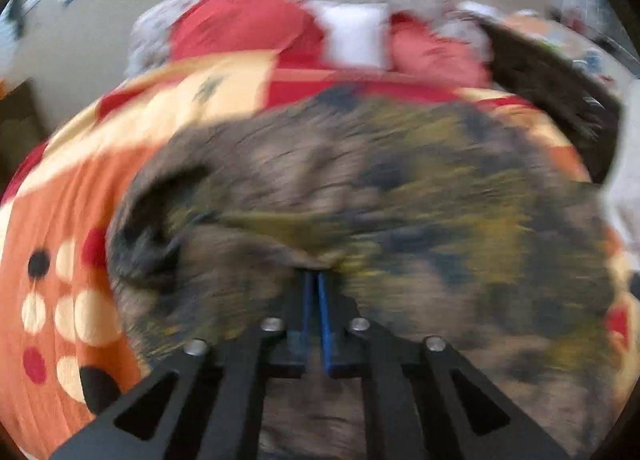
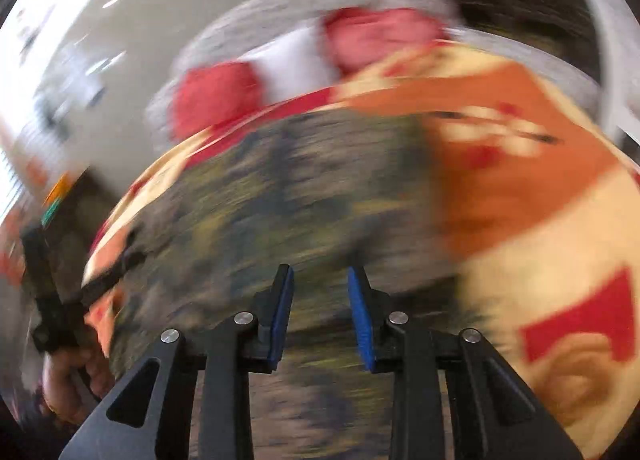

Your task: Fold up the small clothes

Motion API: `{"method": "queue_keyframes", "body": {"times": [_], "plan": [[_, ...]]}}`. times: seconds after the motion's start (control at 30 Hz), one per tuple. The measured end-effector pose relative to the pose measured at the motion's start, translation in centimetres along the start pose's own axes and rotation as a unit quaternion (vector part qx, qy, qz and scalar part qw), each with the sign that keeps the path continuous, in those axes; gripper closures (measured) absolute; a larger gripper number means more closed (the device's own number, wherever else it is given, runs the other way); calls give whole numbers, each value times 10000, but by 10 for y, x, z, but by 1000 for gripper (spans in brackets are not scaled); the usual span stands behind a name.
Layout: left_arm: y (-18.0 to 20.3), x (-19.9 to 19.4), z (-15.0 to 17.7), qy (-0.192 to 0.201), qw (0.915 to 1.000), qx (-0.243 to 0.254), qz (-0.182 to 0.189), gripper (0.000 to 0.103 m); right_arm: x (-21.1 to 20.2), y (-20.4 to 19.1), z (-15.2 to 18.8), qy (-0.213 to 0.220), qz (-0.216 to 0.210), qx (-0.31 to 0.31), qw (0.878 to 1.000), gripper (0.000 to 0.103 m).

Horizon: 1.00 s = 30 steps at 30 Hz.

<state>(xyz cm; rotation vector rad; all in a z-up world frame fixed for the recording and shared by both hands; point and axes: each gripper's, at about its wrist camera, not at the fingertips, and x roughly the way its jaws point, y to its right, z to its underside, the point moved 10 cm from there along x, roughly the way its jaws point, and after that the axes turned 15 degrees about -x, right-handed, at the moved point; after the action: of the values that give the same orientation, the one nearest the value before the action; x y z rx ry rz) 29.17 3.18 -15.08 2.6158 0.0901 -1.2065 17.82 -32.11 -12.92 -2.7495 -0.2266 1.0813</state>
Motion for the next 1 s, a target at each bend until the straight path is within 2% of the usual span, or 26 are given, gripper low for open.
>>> {"method": "queue_keyframes", "body": {"times": [0.07, 0.13, 0.2, 0.27, 0.33, 0.37, 0.43, 0.5, 0.53, 0.6, 0.63, 0.67, 0.73, 0.8, 0.83, 0.87, 0.9, 0.93, 0.97, 1.0], "plan": [[-30, -4, -4, 282, 9984, -298, -397, 100, -4, 24, 0, -4, 210, 96, 9997, 68], [-54, -7, -2, 332, 9967, -565, -482, 100, -1, 35, -4, -33, 321, 37, 9995, 68], [-58, -8, 1, 343, 9958, -541, -648, 100, 6, 34, -10, -32, 328, -5, 9995, 68], [-57, -8, 2, 405, 9950, -396, -827, 100, 5, 32, -21, 47, 168, -63, 9998, 68], [-55, -8, 3, 449, 9941, -317, -939, 100, 19, 9, -31, 115, -209, -279, 9993, 68], [-52, -8, 5, 453, 9939, -302, -955, 99, 31, -1, -27, -9, -270, -414, 9988, 68], [-53, -9, 6, 438, 9946, -361, -869, 100, 66, 3, 3, -871, 23, -757, 9933, 69], [-55, -8, 5, 419, 9952, -423, -782, 100, 68, 10, 7, -722, -118, -617, 9954, 68], [-56, -7, 4, 409, 9953, -448, -751, 100, 69, 12, 7, -814, -164, -539, 9951, 68], [-57, -6, 3, 395, 9955, -494, -703, 100, 68, 9, 0, -1094, 5, -747, 9912, 67], [-57, -5, 3, 394, 9956, -505, -689, 100, 66, 6, -11, -1081, 185, -888, 9900, 67], [-57, -6, 3, 398, 9955, -503, -692, 100, 61, 2, -28, -873, 303, -983, 9909, 67], [-58, -5, 2, 390, 9956, -500, -696, 100, 55, -7, -63, -316, 251, -959, 9946, 68], [-59, -5, 2, 385, 9956, -504, -692, 100, 63, -11, -82, -59, 176, -858, 9961, 67], [-59, -5, 3, 382, 9956, -501, -697, 100, 83, -14, -83, -140, -76, -786, 9968, 65], [-58, -5, 3, 386, 9956, -475, -714, 100, 100, -12, -74, -435, -168, -737, 9962, 63], [-58, -5, 3, 380, 9955, -458, -741, 100, 124, -8, -57, -1004, -126, -724, 9922, 63], [-57, -4, 3, 383, 9954, -439, -767, 99, 137, 2, -44, -1174, -95, -520, 9917, 63], [-57, -5, 3, 388, 9952, -427, -785, 99, 134, 5, -44, -985, -258, -207, 9946, 63], [-57, -4, 2, 391, 9952, -417, -794, 99, 132, 7, -43, -975, -368, 48, 9945, 63]]}}
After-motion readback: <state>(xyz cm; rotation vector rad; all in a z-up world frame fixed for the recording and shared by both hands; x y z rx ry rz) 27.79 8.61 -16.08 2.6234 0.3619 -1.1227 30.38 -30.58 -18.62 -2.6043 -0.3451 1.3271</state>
